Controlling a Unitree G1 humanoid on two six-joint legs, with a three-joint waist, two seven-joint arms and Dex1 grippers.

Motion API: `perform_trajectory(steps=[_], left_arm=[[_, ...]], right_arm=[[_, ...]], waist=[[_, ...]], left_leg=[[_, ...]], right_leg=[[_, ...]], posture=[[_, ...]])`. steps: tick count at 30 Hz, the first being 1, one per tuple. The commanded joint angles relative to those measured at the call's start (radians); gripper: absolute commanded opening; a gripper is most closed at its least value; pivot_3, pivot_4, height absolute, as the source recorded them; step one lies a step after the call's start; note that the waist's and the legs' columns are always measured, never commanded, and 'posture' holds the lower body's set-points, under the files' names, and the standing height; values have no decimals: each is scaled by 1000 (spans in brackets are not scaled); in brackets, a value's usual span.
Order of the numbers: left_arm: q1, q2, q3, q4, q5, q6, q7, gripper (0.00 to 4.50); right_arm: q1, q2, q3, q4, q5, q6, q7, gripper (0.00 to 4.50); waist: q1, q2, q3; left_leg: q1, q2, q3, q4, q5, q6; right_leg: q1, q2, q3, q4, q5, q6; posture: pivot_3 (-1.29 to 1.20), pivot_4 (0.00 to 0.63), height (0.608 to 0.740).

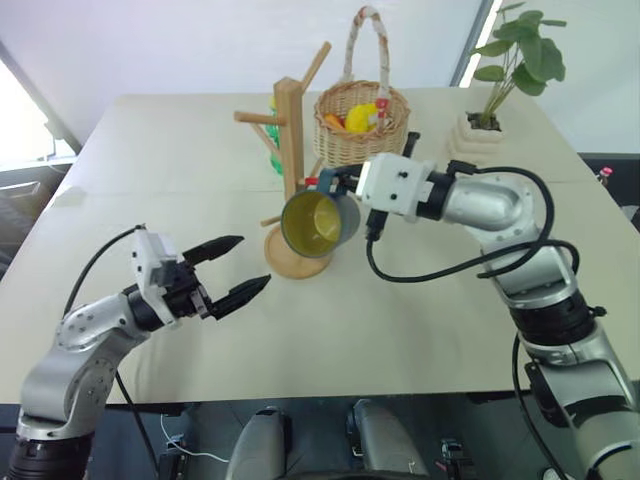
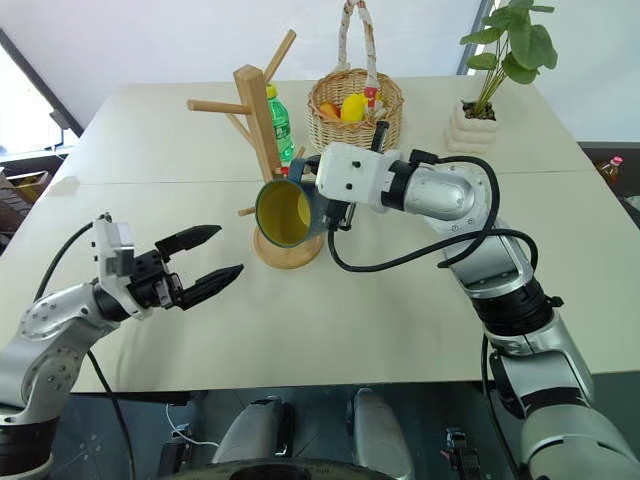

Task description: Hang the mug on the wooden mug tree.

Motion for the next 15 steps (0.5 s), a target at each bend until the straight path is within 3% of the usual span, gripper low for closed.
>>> perform_trajectory(steps=[1, 8, 11, 15], left_arm=[[-11, 12, 38, -37, -27, 2, 6, 4500], [-13, 16, 43, -39, -31, 3, 11, 4500], [-13, 17, 44, -39, -31, 5, 11, 4500], [-15, 17, 44, -39, -30, 6, 11, 4500]], right_arm=[[-27, 8, -9, 5, -26, -15, -17, 61], [-37, 28, -18, 13, -23, -17, -11, 61], [-37, 36, -30, 4, -6, -6, -7, 917], [-43, 30, -37, -6, -8, -15, -9, 2892]], waist=[[0, 0, 0], [-1, 0, 0], [-1, 0, 0], [-1, 0, 0]], left_leg=[[0, 0, 0, 0, 0, 0], [0, 0, 0, 0, 0, 0], [0, 0, 0, 0, 0, 0], [0, 0, 0, 0, 0, 0]], right_leg=[[0, 0, 0, 0, 0, 0], [0, 0, 0, 0, 0, 0], [0, 0, 0, 0, 0, 0], [0, 0, 0, 0, 0, 0]], posture=[[0, 150, 740], [0, 150, 740], [0, 150, 740], [0, 150, 740]])
